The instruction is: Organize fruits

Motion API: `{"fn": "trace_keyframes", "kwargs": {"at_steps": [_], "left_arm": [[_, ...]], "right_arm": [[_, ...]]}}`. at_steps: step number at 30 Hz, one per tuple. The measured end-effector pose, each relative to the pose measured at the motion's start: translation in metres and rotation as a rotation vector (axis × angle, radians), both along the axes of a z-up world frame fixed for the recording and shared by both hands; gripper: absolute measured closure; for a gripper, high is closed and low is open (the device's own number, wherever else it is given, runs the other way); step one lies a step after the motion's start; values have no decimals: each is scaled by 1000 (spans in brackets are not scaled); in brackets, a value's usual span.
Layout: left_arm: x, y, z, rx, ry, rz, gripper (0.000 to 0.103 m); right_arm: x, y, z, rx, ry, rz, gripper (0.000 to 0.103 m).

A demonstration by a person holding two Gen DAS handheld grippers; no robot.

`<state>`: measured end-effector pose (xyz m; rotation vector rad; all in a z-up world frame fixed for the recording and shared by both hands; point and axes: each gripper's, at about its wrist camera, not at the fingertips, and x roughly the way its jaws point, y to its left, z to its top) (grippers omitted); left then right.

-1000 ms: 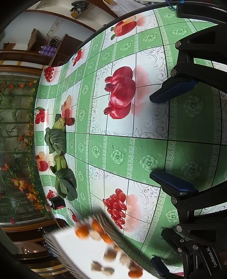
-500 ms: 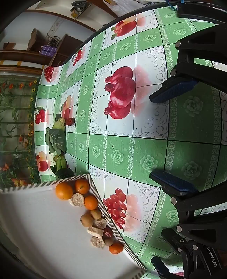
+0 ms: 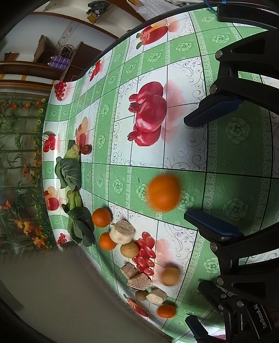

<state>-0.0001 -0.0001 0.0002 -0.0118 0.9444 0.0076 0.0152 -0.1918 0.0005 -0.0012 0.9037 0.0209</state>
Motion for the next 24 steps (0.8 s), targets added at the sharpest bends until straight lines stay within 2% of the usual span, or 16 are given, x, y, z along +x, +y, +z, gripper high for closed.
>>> {"fn": "trace_keyframes", "kwargs": {"at_steps": [24], "left_arm": [[-1, 0, -1, 0, 0, 0, 0]], "right_arm": [[0, -1, 2, -1, 1, 1, 23]]}}
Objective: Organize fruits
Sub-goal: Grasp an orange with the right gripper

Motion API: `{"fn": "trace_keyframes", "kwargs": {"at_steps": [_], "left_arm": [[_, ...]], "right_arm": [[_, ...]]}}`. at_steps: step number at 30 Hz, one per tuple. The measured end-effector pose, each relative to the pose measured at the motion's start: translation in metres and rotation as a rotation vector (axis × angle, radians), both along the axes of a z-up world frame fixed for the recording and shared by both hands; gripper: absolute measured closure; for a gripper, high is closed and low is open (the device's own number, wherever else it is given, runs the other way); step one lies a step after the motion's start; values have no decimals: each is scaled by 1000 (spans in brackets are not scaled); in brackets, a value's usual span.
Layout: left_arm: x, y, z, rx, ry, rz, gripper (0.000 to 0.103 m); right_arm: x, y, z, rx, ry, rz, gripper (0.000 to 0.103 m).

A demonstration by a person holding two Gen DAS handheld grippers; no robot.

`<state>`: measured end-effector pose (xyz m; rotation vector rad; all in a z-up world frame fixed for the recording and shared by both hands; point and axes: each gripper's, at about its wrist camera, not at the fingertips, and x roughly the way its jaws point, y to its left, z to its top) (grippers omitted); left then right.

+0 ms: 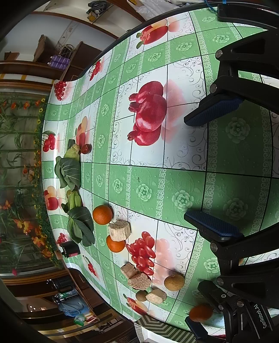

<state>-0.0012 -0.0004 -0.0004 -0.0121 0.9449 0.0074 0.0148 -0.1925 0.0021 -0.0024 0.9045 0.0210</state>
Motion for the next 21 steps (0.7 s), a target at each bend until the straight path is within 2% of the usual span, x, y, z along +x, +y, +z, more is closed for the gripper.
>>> {"fn": "trace_keyframes", "kwargs": {"at_steps": [1, 3, 6, 13, 14, 15, 17, 19, 21], "left_arm": [[0, 0, 0, 0, 0, 0, 0], [0, 0, 0, 0, 0, 0, 0], [0, 0, 0, 0, 0, 0, 0], [0, 1, 1, 1, 9, -16, 0], [1, 2, 2, -1, 29, -32, 1], [2, 0, 1, -2, 37, -38, 1], [-5, 3, 5, -27, 41, -57, 2], [-14, 6, 12, -72, 29, -69, 2], [-23, 5, 20, -83, 6, -83, 2]], "right_arm": [[0, 0, 0, 0, 0, 1, 22], [3, 3, -3, 5, 11, 26, 10], [7, 6, -5, 7, 18, 40, 4], [8, 8, -5, 10, 22, 48, 3], [7, 7, -4, 3, 19, 53, 11], [5, 6, -2, 4, 14, 68, 32], [0, 1, 8, 9, 42, 87, 48], [-9, -6, 21, 51, 29, 102, 48], [-21, -15, 40, 100, 2, 116, 48]]}}
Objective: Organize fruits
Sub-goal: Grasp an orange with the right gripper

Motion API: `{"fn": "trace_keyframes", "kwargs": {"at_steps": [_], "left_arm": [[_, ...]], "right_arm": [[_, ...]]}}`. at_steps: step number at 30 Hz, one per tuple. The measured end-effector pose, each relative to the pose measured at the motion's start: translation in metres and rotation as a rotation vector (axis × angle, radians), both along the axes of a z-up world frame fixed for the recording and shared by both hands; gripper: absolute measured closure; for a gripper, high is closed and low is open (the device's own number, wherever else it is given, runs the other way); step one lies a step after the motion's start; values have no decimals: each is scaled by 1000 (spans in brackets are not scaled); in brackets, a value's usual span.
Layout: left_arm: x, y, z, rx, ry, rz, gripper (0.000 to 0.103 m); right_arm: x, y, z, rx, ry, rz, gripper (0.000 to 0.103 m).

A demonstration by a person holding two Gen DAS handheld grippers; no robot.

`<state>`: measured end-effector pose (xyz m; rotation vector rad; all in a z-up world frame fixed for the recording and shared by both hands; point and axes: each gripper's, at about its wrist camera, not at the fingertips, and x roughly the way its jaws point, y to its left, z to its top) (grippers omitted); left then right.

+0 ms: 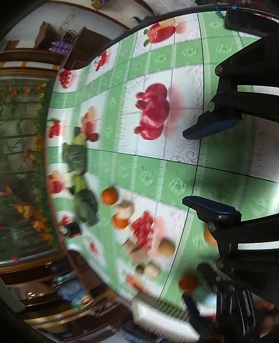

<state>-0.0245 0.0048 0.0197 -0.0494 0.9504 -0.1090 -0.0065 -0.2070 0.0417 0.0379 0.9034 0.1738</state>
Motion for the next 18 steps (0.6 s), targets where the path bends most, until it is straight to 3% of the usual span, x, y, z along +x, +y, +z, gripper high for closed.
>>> {"fn": "trace_keyframes", "kwargs": {"at_steps": [4, 7, 11, 18], "left_arm": [[-22, -13, 15, 5, -43, -72, 2], [-32, -22, 19, -8, -46, -113, 2], [-38, -31, 18, -48, -43, -133, 2], [-43, -52, 18, -48, -42, -184, 2]], "right_arm": [[-35, -24, 40, 78, -64, 18, 49], [-68, -47, 52, 88, -70, 30, 49], [-113, -83, 48, 33, -58, -4, 49], [-178, -129, 24, 28, 16, -92, 49]]}}
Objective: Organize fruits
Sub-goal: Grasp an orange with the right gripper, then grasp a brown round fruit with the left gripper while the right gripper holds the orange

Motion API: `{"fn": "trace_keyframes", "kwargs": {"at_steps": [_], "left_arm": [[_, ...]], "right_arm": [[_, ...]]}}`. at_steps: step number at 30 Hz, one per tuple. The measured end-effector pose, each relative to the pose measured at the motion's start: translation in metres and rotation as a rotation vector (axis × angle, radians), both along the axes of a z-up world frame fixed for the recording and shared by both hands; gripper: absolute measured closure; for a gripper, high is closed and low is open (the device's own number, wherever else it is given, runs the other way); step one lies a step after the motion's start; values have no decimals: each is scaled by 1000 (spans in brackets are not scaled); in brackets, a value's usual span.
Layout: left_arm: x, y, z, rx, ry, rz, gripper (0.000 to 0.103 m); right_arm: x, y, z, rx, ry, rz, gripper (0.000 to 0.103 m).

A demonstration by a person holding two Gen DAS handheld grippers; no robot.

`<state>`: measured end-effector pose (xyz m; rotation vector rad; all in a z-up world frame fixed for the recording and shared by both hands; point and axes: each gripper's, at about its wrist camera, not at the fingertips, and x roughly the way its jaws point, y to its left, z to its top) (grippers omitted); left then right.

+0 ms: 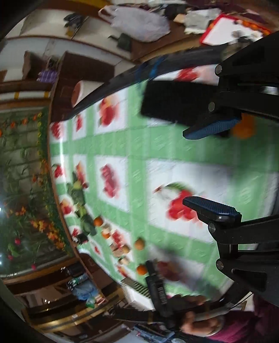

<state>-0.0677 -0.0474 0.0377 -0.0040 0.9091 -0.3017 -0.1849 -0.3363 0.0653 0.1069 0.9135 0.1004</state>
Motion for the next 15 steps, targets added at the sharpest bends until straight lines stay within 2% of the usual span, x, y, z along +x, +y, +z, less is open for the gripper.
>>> {"fn": "trace_keyframes", "kwargs": {"at_steps": [6, 10, 13, 15], "left_arm": [[-3, -13, -5, 4, 9, -35, 2], [-2, -16, -9, 11, 19, -38, 2], [-3, -14, -8, 15, 15, -33, 2], [-3, -10, -8, 17, 13, -23, 2]], "right_arm": [[-44, -16, -21, -87, 67, -56, 49], [-50, -26, -34, -82, 83, -99, 51], [-46, -23, -34, -125, 57, -97, 56], [-43, -18, -36, -167, 63, -84, 65]]}}
